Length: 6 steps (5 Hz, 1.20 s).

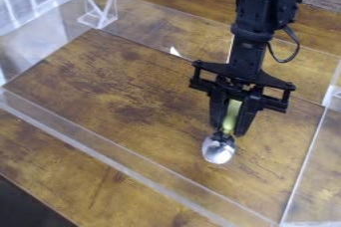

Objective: Move the green spoon to the right

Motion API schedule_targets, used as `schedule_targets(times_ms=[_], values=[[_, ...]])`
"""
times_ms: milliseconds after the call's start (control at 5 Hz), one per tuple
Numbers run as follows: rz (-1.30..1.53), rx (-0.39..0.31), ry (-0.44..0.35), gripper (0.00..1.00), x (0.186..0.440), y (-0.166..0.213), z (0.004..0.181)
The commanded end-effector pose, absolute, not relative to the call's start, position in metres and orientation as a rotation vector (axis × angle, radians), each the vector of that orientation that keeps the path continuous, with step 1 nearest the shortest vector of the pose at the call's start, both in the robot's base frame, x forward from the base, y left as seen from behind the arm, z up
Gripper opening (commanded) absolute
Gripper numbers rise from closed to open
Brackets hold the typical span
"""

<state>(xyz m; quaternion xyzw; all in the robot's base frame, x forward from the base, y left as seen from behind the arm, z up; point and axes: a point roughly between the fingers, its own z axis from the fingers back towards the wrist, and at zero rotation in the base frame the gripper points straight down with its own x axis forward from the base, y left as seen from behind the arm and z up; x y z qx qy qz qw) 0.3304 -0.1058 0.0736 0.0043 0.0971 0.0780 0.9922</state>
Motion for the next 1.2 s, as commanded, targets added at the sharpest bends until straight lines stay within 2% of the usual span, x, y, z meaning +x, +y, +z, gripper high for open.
schedule_targets(times_ms=[0,1000], values=[[0.155,-0.005,0.163,1.0,0.328,-0.101,0.089],[0.16,0.006,0.194,1.0,0.315,-0.078,0.078]])
